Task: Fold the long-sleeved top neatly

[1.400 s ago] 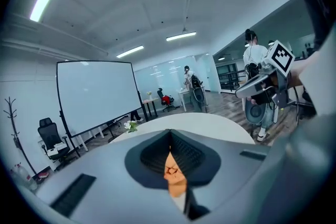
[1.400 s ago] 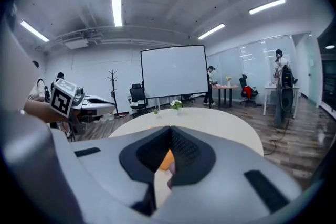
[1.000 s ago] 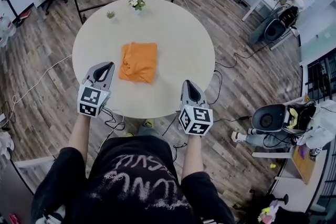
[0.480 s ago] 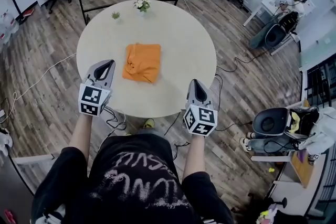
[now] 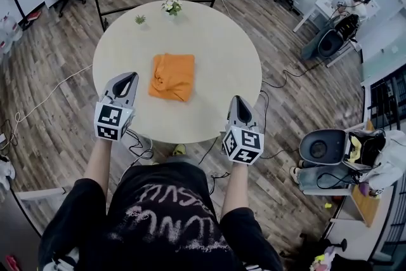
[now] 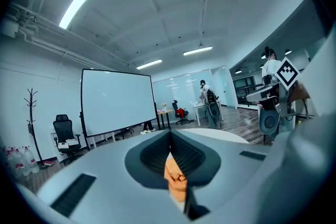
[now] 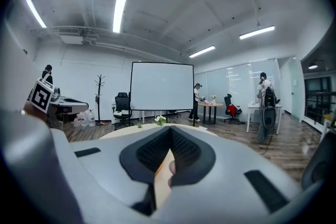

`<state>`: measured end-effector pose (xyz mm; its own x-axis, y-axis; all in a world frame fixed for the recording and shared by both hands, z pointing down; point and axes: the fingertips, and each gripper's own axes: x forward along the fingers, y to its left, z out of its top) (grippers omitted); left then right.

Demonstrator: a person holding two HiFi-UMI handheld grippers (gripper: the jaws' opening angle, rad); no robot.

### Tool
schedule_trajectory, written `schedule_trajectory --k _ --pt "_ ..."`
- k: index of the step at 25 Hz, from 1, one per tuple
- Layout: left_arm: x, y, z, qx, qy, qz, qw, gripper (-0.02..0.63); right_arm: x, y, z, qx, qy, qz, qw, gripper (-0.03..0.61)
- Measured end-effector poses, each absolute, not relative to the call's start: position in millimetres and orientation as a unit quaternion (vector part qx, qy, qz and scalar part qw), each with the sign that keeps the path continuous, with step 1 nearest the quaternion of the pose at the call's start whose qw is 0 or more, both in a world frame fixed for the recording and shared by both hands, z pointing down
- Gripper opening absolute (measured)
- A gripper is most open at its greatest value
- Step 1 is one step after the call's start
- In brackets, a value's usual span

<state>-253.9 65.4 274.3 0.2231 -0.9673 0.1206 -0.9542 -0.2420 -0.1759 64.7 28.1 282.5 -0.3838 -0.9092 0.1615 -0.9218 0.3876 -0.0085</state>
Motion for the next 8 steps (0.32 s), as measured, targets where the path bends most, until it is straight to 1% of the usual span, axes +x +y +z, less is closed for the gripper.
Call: schedule_trajectory --k 8 --pt "-254.7 64.5 272.9 -0.781 0.615 -0.104 0.033 0.011 66.1 26.2 280.7 0.553 -0.829 0.049 0.066 0.003"
